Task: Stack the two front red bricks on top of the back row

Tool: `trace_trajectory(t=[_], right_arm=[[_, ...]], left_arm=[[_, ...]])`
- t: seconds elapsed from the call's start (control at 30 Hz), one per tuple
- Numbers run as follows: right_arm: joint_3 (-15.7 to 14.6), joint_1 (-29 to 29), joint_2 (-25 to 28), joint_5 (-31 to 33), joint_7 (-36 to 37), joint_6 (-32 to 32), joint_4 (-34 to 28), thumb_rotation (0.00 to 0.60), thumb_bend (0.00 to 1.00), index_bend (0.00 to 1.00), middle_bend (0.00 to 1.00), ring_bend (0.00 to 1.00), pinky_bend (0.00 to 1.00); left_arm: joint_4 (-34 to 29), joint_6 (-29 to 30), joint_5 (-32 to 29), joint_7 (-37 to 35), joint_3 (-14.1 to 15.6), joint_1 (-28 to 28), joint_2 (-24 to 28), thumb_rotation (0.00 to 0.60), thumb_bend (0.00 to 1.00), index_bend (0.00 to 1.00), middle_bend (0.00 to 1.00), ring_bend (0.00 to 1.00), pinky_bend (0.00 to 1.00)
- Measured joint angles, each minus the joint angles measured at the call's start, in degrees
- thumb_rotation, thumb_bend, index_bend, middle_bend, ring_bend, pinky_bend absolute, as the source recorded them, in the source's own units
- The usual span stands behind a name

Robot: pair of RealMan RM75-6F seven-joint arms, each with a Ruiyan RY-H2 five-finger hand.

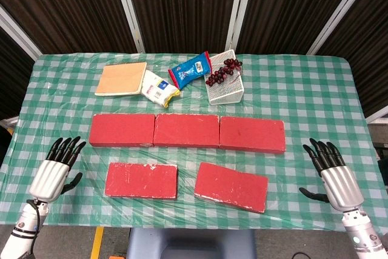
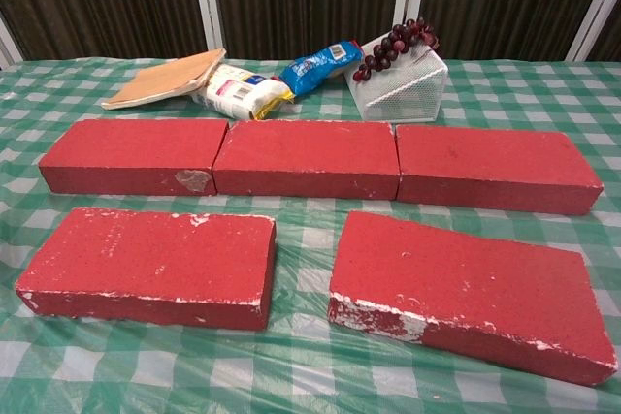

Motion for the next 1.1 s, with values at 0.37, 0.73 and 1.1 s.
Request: trace_trajectory(t=[0.37,0.73,1.1], right_arm=[[-0.99,0.15,0.49,-1.51,1.02,-0.71,-0.34,0.600,0.19,0.00,0.00,0.00,0.00],[-1.85,0.06,1.52,-3.19,3.32,-0.16,-0.35,0.600,0.19,0.00,0.00,0.00,0.00],[-1.95,0.37,1.66,-3.00,3.67,-1.13,-0.44,0.600,0.19,0.00,0.00,0.00,0.00]], left_arm=[[-4.84,-7.47,5.04,-6.00,4.37,-3.44,2.30,0.600,0.30,0.00,0.00,0.00,0.05],[-9.61,-21.89,6.62,-8.20,5.97,-12.04,1.53,0.600,0.28,0.00,0.00,0.00,0.03],[-5.29,-26.77,3.95,-12.19,5.17,-16.31,-3.06,0.600,0.28,0.00,0.00,0.00,0.03]])
